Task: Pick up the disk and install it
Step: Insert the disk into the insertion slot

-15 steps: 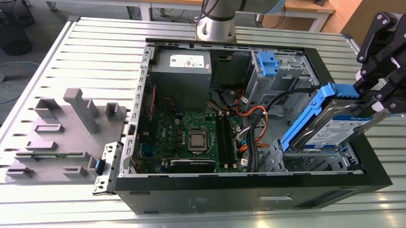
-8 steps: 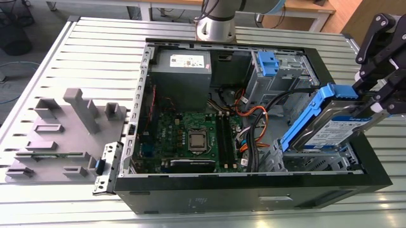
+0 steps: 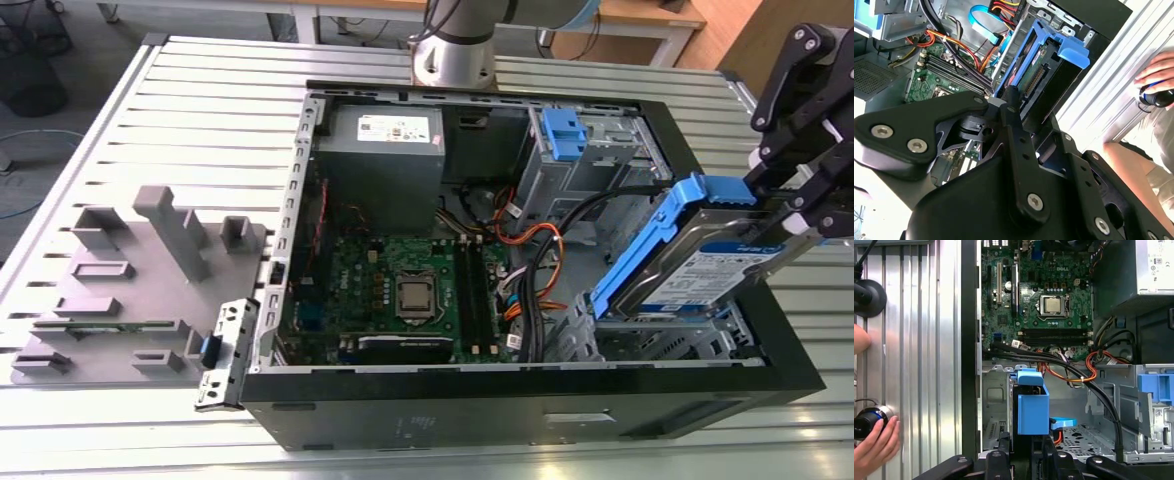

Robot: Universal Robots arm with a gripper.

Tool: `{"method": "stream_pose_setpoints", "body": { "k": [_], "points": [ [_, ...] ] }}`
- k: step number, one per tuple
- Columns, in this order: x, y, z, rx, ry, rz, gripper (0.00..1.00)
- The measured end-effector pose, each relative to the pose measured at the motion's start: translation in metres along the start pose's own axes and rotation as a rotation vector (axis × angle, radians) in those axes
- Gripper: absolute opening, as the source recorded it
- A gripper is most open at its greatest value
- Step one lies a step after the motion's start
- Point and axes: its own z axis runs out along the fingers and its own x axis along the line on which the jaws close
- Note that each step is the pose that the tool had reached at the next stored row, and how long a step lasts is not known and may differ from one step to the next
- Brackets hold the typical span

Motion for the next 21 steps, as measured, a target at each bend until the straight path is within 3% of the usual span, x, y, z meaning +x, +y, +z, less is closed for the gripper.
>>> {"method": "stream_pose_setpoints", "body": {
  "k": [21],
  "points": [
    [-0.0034,0.0005,0.0018,-0.0001,-0.0003,0.000,0.35]
  ]
}}
